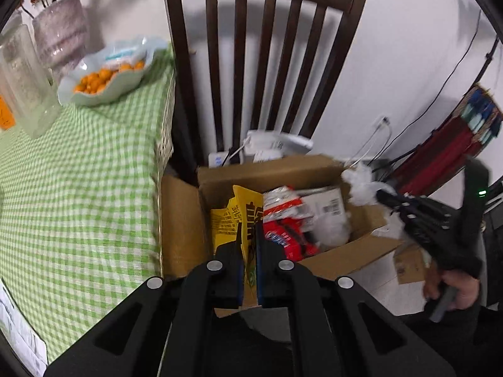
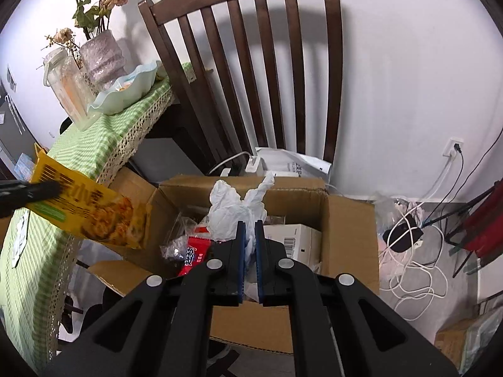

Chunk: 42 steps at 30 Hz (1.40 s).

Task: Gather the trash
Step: 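Carry the tissue and yellow packet into the cardboard box with both tools, then open the left tool to drop the yellow packet while the right tool releases the tissue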

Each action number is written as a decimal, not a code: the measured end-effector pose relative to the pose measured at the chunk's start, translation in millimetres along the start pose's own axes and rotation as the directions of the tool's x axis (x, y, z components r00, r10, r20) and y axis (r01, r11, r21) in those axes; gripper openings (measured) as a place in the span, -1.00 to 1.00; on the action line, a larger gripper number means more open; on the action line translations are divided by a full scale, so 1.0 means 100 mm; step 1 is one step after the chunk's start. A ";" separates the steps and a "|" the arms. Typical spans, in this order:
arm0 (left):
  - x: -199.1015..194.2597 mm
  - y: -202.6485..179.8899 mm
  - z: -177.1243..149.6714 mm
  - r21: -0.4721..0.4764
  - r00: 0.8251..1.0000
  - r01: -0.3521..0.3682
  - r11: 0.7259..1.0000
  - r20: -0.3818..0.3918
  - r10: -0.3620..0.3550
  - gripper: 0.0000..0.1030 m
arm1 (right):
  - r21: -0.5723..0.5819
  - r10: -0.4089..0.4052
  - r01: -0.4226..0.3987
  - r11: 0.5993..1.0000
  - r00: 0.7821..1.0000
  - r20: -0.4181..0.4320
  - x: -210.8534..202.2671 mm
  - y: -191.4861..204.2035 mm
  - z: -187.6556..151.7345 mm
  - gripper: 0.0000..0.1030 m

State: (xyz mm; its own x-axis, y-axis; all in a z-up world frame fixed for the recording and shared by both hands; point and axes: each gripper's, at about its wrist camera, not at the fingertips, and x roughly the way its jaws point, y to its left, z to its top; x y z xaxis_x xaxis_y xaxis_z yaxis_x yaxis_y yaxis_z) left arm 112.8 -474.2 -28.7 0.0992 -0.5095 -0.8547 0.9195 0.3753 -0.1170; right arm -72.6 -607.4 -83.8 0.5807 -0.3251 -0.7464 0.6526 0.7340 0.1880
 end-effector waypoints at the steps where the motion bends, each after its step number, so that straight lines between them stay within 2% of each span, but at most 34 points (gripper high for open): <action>1: 0.06 0.00 0.00 -0.001 1.000 -0.001 1.000 -0.012 0.001 -0.95 | 0.000 0.003 -0.003 1.000 1.000 -0.007 0.03 -0.01 -0.01 -0.88; 5: 0.43 -0.06 0.01 0.014 0.997 -0.059 0.998 -0.054 0.060 -0.95 | 0.001 0.016 -0.016 1.000 0.999 -0.034 0.14 0.00 -0.04 -0.88; 10: 0.78 -0.19 0.03 0.008 0.994 -0.021 1.000 -0.104 0.022 -0.95 | 0.005 0.020 -0.019 1.000 0.997 -0.070 0.26 -0.03 -0.08 -0.88; 14: 1.04 -0.34 0.09 0.054 0.993 -0.034 0.998 -0.112 0.040 -0.94 | 0.018 0.020 -0.018 1.000 0.996 -0.089 0.33 -0.08 -0.09 -0.88; 17: 1.26 -0.34 0.13 0.021 0.991 -0.001 1.000 -0.137 0.004 -0.93 | 0.023 0.019 -0.017 1.000 0.995 -0.102 0.38 -0.09 -0.11 -0.88; 21: 1.59 -0.37 0.10 0.010 0.979 -0.002 1.000 -0.206 0.004 -0.90 | 0.032 0.014 -0.010 0.999 0.993 -0.114 0.41 -0.12 -0.14 -0.88; 24: 1.70 -0.33 0.11 -0.004 0.976 0.023 1.000 -0.215 -0.024 -0.87 | 0.043 0.007 -0.001 0.999 0.993 -0.118 0.41 -0.18 -0.15 -0.88; 27: 1.77 -0.27 0.16 -0.011 0.976 -0.007 1.000 -0.218 0.004 -0.87 | 0.045 0.003 0.003 0.999 0.992 -0.128 0.44 -0.19 -0.15 -0.88; 28: 1.77 -0.27 0.17 -0.015 0.974 0.000 1.000 -0.228 -0.004 -0.82 | 0.045 0.003 0.003 0.999 0.991 -0.132 0.45 -0.19 -0.15 -0.88; 30: 1.75 -0.32 0.16 0.015 0.965 -0.022 1.000 -0.262 0.025 -0.54 | 0.051 0.004 0.003 0.999 0.991 -0.133 0.46 -0.19 -0.15 -0.88; 31: 1.73 -0.34 0.16 0.023 0.963 -0.028 0.999 -0.267 0.033 -0.09 | 0.057 0.005 0.003 0.998 0.991 -0.133 0.47 -0.19 -0.15 -0.88; 32: 1.65 -0.37 0.18 0.041 0.969 -0.028 0.999 -0.246 0.038 0.23 | 0.064 0.007 0.001 0.998 0.991 -0.134 0.47 -0.19 -0.15 -0.88; 34: 1.43 -0.38 0.22 0.056 0.984 -0.021 0.998 -0.175 0.031 0.33 | 0.075 0.007 0.004 0.997 0.991 -0.136 0.48 -0.20 -0.13 -0.85; 37: 1.15 -0.31 0.31 0.032 0.992 0.025 0.999 -0.126 -0.020 0.39 | 0.077 0.004 0.005 0.997 0.992 -0.124 0.45 -0.18 -0.09 -0.64; 42: 0.54 -0.09 0.46 -0.024 0.998 0.056 0.998 -0.003 -0.056 0.51 | 0.059 0.010 -0.004 0.998 0.995 -0.095 0.37 -0.11 -0.01 -0.52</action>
State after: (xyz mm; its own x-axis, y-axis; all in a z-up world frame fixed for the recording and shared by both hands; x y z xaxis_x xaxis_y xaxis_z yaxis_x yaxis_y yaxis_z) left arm 127.4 -540.8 -50.2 0.0465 -0.5275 -0.8483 0.9143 0.3646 -0.1766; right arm -59.2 -626.7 -114.2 0.5381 -0.2598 -0.8019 0.6778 0.6989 0.2284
